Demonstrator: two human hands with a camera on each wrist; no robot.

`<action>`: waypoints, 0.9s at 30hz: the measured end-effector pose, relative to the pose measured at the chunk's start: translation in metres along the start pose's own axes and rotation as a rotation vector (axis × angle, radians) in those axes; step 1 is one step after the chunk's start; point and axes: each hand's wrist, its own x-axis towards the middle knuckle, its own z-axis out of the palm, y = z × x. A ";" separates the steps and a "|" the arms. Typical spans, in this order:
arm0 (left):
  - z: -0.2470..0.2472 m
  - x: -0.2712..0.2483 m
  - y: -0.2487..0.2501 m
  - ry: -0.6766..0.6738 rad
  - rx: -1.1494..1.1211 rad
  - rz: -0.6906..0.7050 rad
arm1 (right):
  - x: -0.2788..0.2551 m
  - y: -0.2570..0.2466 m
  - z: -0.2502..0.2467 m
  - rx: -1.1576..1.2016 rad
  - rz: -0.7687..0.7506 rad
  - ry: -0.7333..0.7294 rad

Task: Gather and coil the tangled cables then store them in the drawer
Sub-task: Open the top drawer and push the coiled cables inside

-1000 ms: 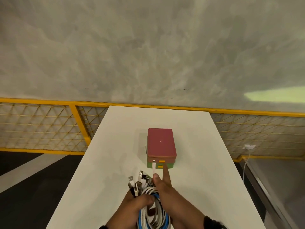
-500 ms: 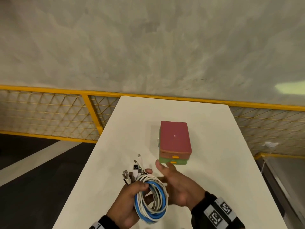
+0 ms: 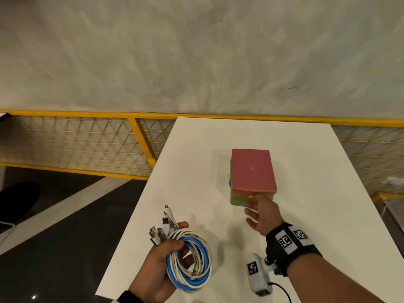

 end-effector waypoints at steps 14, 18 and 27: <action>0.009 -0.004 -0.002 -0.073 0.040 0.012 | -0.047 0.062 -0.031 0.068 0.041 0.025; 0.019 -0.004 -0.005 -0.079 0.071 -0.002 | -0.055 0.069 -0.036 0.056 0.047 0.039; 0.038 0.007 -0.010 -0.118 0.145 -0.013 | -0.072 0.073 -0.042 -0.067 0.123 -0.047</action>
